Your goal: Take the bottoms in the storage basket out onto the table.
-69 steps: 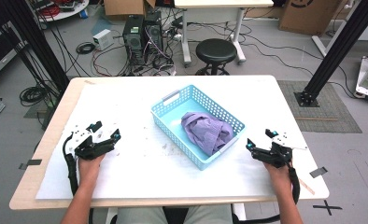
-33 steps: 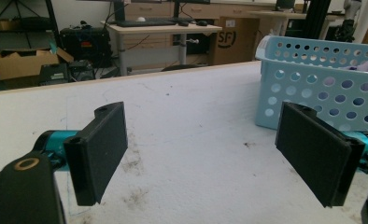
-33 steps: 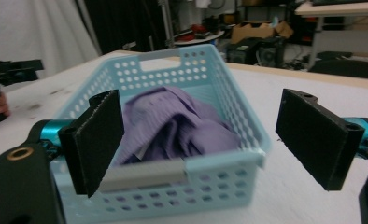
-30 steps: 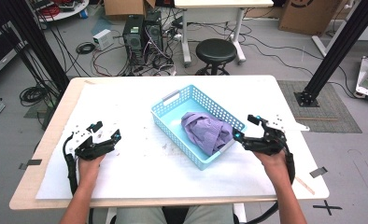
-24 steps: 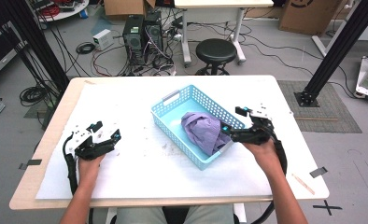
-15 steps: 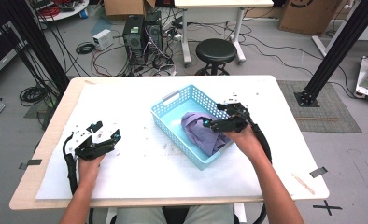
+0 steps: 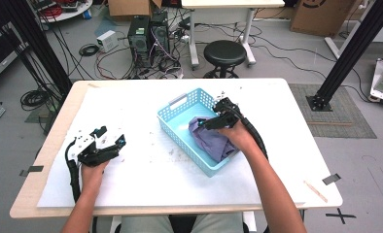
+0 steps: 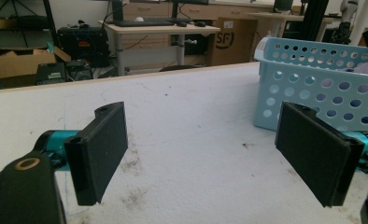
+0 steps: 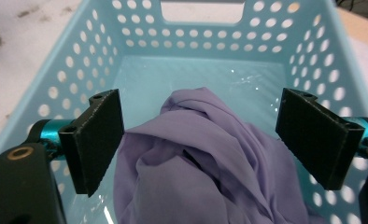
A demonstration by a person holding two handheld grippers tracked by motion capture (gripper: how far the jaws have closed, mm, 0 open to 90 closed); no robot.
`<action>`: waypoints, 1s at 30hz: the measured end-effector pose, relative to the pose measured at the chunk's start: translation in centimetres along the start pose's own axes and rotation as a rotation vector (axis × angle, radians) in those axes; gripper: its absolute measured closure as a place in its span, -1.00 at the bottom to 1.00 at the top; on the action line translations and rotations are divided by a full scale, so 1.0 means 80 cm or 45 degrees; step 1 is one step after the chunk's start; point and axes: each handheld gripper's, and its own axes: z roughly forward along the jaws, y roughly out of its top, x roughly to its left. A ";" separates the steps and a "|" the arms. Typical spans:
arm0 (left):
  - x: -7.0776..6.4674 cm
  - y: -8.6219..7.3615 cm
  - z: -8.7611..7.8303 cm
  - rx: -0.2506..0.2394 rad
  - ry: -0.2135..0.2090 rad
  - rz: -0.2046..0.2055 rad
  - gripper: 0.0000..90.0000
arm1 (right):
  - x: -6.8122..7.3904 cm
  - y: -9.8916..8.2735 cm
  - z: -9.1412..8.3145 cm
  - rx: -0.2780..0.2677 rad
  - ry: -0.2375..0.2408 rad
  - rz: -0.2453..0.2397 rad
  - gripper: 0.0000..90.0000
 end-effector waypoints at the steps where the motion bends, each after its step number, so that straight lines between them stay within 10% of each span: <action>1: 0.000 0.000 0.000 0.000 0.001 0.002 -0.62 | 0.000 -0.001 0.005 0.018 0.000 0.001 -0.66; 19: 0.000 0.000 0.000 -0.004 0.001 -0.008 -0.61 | -0.015 -0.011 0.051 0.344 -0.007 -0.012 -0.63; 30: -0.001 0.000 0.000 0.001 0.002 0.007 -0.61 | -0.014 -0.014 0.060 0.457 -0.021 -0.033 -0.14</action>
